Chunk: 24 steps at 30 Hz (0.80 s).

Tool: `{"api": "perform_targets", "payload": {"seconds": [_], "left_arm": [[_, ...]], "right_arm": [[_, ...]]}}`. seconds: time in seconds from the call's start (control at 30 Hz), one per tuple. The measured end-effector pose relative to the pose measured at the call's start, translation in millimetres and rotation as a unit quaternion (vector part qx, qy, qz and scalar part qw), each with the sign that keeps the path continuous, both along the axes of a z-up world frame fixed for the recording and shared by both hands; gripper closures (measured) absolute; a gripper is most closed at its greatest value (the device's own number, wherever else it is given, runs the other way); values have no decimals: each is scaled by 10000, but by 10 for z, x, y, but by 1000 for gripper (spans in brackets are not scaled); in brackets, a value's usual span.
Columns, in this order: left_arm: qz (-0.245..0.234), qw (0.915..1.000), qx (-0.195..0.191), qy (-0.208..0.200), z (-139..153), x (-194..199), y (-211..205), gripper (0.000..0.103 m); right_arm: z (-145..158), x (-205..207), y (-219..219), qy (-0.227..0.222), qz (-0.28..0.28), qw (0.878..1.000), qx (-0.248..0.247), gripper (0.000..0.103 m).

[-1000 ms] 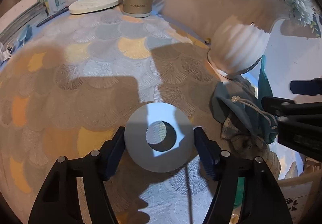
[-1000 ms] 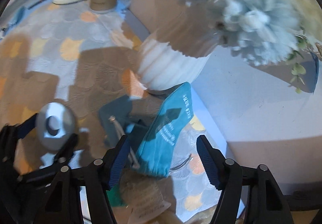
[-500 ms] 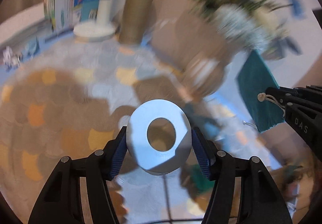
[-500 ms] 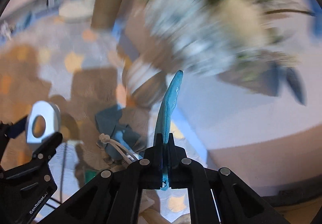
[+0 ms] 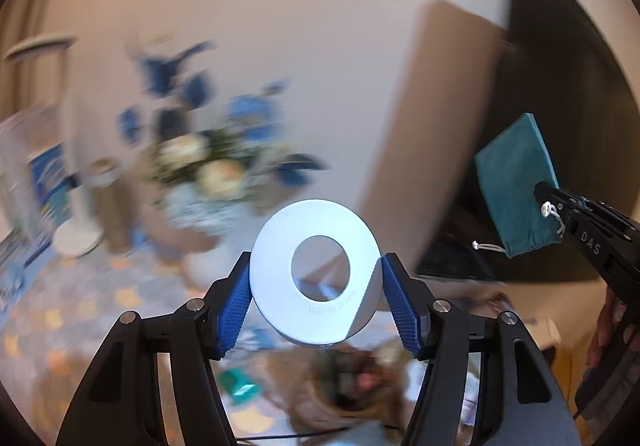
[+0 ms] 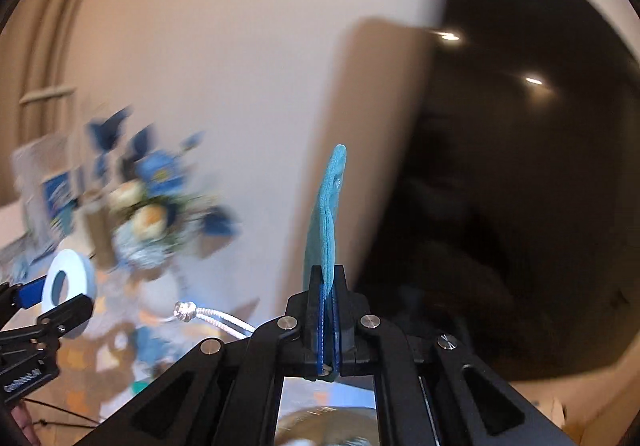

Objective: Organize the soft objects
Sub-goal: 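Carry the tape roll and teal pouch over the glass plate and open both tools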

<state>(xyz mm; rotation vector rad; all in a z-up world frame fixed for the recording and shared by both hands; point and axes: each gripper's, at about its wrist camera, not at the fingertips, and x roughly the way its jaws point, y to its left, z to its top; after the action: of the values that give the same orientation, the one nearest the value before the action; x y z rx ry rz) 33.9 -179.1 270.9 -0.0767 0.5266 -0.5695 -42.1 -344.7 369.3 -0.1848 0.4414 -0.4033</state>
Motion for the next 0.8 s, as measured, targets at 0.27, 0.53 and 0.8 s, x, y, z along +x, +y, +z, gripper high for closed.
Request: {"api": "perform_targets", "payload": {"seconds": [0.27,0.53,0.8], "left_arm": [[-1505,9866,570,254,-174,-476,-993,42],[-2058,9695,840,1038,-624,-596,-1435,42],[-2100,9652,1090,1113,-736,-650,-1565,42]], "right_arm": [[-112,-932,-876,171,-1122,9911,693,100],[-682,-1228,-1232,1041,-946,9720,1880,100],[-926,-1145,-1319,1237,-986,9617,2241,100]]}}
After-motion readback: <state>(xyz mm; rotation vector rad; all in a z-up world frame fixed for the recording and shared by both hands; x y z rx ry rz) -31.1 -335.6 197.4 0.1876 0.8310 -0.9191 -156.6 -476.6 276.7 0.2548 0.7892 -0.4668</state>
